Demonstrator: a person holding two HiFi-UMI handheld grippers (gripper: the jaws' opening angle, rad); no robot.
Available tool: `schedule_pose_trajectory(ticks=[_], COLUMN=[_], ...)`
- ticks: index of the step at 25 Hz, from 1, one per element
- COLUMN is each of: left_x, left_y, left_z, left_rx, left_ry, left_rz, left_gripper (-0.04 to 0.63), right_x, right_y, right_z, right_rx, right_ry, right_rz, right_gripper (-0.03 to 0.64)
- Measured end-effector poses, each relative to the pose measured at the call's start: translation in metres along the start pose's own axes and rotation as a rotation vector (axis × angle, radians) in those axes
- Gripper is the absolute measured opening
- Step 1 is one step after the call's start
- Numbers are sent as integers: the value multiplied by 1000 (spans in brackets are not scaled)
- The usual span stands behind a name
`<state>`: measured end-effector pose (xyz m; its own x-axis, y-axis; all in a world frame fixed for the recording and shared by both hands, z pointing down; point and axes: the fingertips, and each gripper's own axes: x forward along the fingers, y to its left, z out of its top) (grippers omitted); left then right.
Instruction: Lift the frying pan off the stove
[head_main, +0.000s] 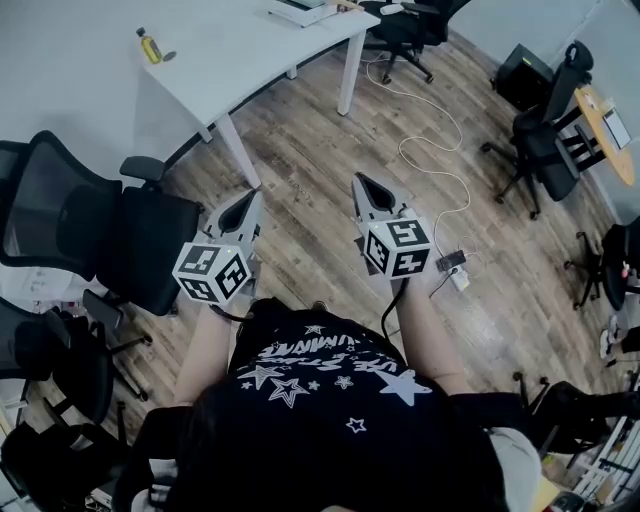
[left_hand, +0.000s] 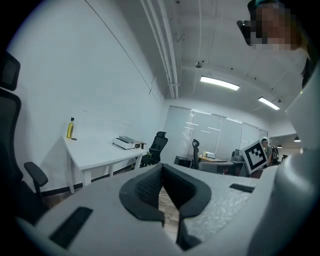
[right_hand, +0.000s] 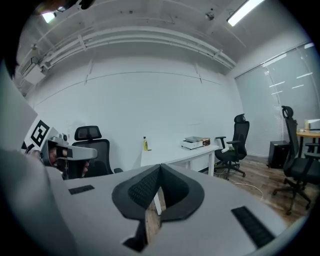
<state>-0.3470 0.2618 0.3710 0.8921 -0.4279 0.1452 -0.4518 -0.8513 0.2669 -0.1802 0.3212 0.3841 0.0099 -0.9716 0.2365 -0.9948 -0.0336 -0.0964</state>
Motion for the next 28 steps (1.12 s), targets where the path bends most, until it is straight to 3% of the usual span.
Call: schedule_pose_trajectory(ticks=[6,10,15,28], left_x=[4,8,16,105], left_y=[-6,-11,-14,34], left_z=[-11,-14,-13,-13], left_rx=[-26,-23,-21,-63], left_ry=[27,26,5,48], left_rz=[9,11,-48,-87], left_gripper=[8,8,8,8], right_x=[-6,-5,8,58], right_y=[-13,-10,-6,-78], right_z=[-9,-17,-25,-17], right_rx=[24,46,30,22], right_ry=[17,10,28,40], right_rz=[-15,43,91,-29], right_gripper=[8,8,8,9])
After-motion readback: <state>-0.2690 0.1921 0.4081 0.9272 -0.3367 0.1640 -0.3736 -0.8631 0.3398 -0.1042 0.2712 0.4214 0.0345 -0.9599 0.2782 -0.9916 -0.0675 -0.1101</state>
